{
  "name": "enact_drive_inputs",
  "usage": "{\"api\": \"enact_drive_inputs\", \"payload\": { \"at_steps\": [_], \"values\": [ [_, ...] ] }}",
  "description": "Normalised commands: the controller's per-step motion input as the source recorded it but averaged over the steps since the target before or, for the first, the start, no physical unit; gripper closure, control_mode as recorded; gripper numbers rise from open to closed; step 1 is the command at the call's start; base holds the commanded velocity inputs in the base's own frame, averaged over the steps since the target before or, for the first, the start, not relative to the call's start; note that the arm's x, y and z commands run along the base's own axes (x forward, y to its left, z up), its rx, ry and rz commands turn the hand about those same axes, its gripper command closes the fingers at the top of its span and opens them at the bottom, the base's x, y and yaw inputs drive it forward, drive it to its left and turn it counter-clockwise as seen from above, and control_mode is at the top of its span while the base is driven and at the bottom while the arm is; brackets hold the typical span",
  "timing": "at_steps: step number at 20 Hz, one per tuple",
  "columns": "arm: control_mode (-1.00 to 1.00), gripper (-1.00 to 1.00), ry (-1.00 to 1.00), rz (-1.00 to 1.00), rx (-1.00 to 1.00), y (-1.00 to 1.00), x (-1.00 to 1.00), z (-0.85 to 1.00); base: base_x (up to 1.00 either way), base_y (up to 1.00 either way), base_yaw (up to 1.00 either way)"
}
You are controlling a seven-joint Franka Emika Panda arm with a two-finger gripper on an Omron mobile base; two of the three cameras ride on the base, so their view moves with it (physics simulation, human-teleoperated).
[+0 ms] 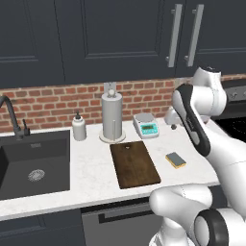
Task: Pick up the sponge from the counter and clean the cutting board by briefly scrubbing or pressing down on the cutting board. Once finished, release the sponge.
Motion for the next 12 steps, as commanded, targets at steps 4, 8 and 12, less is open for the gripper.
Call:
{"api": "enact_drive_inputs", "payload": {
  "at_steps": [4,8,12],
  "values": [
    [-1.0,-1.0,-0.01,0.01,-0.04,-0.36,-0.12,-0.24,0.0,0.0,0.0],
    [-1.0,-1.0,-0.03,0.02,-0.02,-0.39,-0.04,-0.47,0.0,0.0,0.0],
    [-1.0,-1.0,0.0,0.04,0.0,-0.27,0.0,-0.44,0.0,0.0,0.0]
  ]
}}
